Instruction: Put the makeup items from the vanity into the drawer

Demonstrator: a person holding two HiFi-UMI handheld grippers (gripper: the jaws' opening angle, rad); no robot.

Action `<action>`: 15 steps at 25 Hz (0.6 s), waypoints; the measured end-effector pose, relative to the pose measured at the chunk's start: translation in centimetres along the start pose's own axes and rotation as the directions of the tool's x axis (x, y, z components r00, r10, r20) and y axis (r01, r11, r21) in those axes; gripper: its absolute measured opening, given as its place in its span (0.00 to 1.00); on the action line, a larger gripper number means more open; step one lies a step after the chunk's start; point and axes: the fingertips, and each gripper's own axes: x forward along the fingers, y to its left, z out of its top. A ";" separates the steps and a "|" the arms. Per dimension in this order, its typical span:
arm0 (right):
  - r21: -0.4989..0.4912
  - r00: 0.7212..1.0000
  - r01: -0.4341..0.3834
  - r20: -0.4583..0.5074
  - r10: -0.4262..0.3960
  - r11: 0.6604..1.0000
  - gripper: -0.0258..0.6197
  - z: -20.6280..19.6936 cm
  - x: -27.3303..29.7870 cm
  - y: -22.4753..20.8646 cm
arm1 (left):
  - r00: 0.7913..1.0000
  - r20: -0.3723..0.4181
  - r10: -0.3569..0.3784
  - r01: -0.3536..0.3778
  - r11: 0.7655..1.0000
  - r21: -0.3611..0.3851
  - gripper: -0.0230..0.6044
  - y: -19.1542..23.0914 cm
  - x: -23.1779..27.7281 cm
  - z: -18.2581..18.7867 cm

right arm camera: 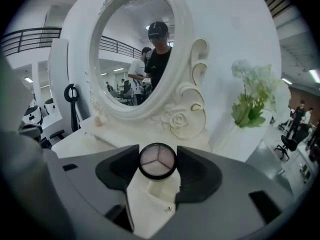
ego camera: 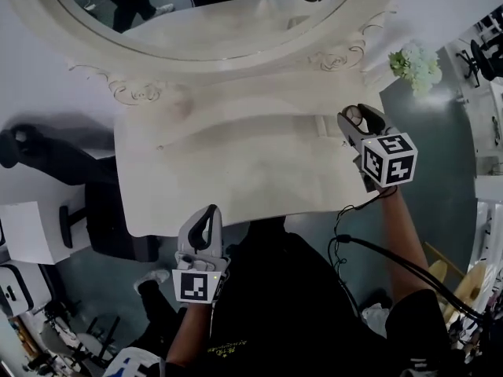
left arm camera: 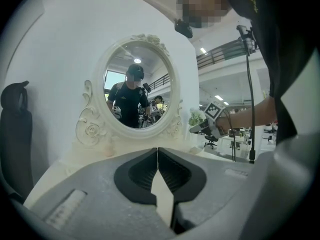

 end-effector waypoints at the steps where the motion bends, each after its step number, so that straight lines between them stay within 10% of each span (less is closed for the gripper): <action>1: 0.012 1.000 0.008 -0.020 -0.008 1.000 0.40 -1.1 0.2 -0.5 | 1.000 -0.016 0.001 -0.001 1.000 0.000 0.07 0.0 0.0 -0.4; 15: 0.081 0.968 0.057 -0.247 -0.036 0.995 0.40 -10.0 5.0 -3.8 | 0.994 -0.103 0.047 -0.050 0.998 -0.026 0.07 0.8 0.1 -1.6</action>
